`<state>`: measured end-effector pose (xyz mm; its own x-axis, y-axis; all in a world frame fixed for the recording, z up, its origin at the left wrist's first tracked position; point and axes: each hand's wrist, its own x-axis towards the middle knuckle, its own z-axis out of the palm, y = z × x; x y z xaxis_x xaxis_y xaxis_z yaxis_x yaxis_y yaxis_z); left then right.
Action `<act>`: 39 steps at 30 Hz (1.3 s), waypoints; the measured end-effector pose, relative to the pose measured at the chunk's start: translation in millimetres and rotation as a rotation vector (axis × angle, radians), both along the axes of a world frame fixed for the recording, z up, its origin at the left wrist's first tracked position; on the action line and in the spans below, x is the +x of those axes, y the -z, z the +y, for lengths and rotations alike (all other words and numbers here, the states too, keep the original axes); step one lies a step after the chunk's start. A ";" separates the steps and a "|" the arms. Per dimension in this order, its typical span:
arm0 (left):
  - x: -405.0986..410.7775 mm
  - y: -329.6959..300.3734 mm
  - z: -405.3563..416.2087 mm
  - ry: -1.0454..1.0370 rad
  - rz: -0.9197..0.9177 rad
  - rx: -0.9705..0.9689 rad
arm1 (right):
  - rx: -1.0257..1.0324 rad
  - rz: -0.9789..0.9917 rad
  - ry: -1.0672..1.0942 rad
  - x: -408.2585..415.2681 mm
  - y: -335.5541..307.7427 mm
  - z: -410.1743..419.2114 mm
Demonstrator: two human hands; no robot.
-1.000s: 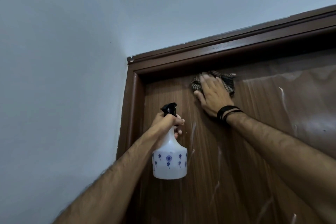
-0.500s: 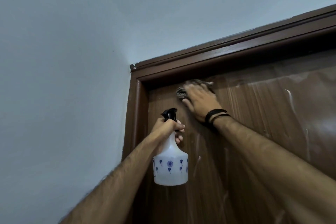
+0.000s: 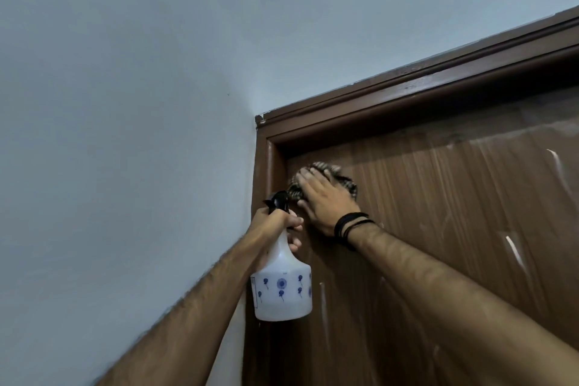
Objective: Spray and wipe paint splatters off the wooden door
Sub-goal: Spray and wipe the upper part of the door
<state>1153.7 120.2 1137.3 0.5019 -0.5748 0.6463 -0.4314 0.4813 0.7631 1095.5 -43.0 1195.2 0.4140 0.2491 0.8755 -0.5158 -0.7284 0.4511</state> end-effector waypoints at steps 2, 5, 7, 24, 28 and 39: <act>2.3 0.2 3.7 0.003 -0.005 0.020 | -0.026 0.036 0.007 9.1 -10.9 2.8; 5.4 -0.5 3.2 0.007 -0.025 0.008 | 0.000 -0.051 0.039 12.9 -34.6 9.0; 7.4 -0.8 0.6 -0.002 -0.043 -0.003 | 0.030 -0.096 0.066 17.9 -40.7 12.6; -8.5 -3.9 -17.4 -0.026 0.016 0.006 | -0.001 0.046 0.094 -38.5 -21.4 -0.2; -15.4 -4.4 -20.7 0.006 -0.027 0.033 | 0.062 -0.090 0.136 -78.1 -38.1 -15.2; -70.9 11.7 -49.2 0.122 -0.050 0.064 | -0.005 -0.031 0.071 -143.6 28.8 -51.2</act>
